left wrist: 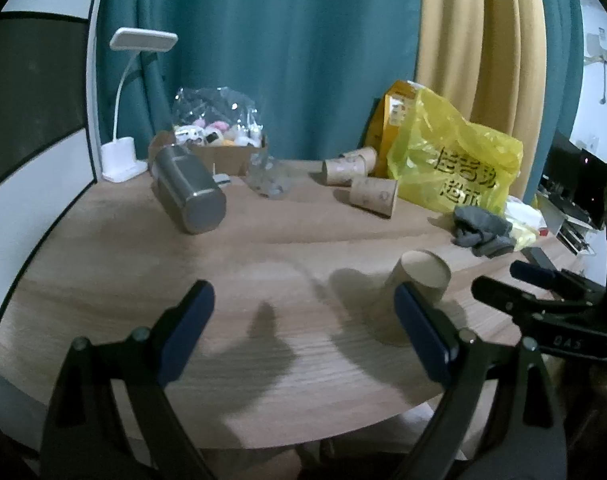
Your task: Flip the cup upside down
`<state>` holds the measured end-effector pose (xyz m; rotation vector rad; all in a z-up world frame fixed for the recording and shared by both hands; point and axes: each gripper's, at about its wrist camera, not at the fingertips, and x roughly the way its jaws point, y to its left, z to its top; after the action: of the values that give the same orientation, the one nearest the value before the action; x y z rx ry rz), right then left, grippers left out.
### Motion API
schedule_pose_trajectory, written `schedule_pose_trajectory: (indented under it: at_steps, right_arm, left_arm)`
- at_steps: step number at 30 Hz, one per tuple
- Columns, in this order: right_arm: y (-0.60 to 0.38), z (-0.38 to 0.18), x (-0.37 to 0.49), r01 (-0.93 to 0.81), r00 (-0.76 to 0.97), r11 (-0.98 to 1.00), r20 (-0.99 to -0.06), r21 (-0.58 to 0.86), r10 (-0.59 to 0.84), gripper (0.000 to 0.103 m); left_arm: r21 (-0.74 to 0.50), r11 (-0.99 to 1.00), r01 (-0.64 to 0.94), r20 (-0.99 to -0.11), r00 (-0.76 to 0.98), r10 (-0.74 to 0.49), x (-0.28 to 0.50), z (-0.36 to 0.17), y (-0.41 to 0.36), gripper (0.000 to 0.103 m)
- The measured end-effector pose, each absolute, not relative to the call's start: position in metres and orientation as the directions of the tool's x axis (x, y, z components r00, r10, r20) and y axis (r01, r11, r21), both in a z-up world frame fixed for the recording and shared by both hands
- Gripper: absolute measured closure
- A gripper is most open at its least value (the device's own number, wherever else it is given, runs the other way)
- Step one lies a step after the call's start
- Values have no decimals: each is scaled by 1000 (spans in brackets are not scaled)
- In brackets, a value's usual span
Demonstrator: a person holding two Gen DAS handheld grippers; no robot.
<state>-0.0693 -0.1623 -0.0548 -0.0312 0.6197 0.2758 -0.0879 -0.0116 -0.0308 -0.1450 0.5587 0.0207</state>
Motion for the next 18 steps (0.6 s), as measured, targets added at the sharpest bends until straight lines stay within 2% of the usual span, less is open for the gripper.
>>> schedule_pose_trajectory:
  at_steps: [18]
  right_arm:
    - [-163, -49, -77, -270, 785, 962, -571, 35, 241, 13]
  left_arm:
    - [-126, 989, -77, -520, 854, 1, -100, -23, -11, 10]
